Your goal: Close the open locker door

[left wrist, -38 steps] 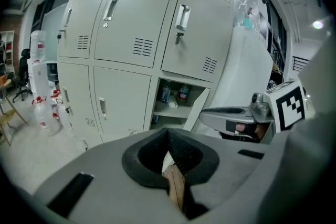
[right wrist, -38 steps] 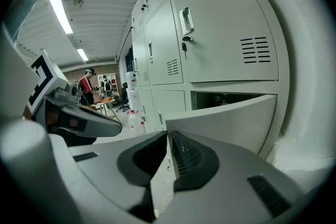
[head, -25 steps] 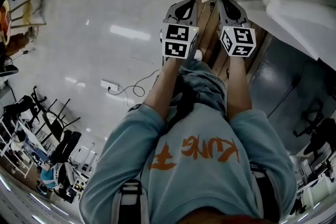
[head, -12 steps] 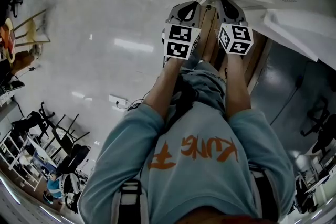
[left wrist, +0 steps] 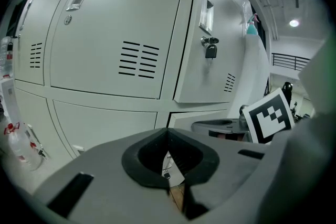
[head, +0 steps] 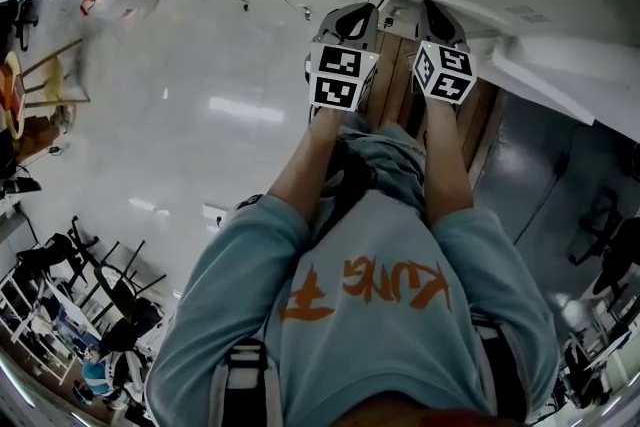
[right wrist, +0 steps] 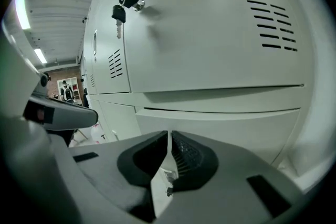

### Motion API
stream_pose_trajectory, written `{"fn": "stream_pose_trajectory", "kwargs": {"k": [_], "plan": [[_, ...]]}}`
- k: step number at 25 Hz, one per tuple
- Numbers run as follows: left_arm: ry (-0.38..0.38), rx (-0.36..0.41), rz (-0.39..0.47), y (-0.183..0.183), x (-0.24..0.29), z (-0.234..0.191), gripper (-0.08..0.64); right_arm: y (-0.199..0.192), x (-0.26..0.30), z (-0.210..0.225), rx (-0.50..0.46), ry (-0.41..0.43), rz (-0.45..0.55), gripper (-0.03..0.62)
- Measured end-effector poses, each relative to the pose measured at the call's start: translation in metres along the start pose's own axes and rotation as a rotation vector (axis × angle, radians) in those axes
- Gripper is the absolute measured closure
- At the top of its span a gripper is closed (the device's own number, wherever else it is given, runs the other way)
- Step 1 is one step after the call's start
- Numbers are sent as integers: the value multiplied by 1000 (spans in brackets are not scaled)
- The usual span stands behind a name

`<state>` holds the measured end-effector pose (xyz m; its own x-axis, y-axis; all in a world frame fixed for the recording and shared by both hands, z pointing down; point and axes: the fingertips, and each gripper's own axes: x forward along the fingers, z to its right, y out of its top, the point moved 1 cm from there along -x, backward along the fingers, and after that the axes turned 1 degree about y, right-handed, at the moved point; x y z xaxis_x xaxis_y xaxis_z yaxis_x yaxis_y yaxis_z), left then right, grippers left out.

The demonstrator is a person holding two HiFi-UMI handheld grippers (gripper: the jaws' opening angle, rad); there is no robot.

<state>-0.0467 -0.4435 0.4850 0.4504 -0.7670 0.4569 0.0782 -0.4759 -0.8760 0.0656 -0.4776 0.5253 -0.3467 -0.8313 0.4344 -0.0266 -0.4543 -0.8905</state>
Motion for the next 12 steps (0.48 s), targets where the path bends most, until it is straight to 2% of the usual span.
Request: {"fn": "stream_pose_trajectory", "kwargs": {"k": [6, 10, 12], "plan": [[-28, 26, 3, 9, 9, 6, 541, 8, 7, 22, 50, -68, 6, 552], [-49, 49, 17, 19, 12, 13, 541, 8, 7, 24, 9, -88, -11, 552], [-54, 58, 25, 24, 13, 16, 541, 7, 6, 24, 18, -90, -15, 552]]}}
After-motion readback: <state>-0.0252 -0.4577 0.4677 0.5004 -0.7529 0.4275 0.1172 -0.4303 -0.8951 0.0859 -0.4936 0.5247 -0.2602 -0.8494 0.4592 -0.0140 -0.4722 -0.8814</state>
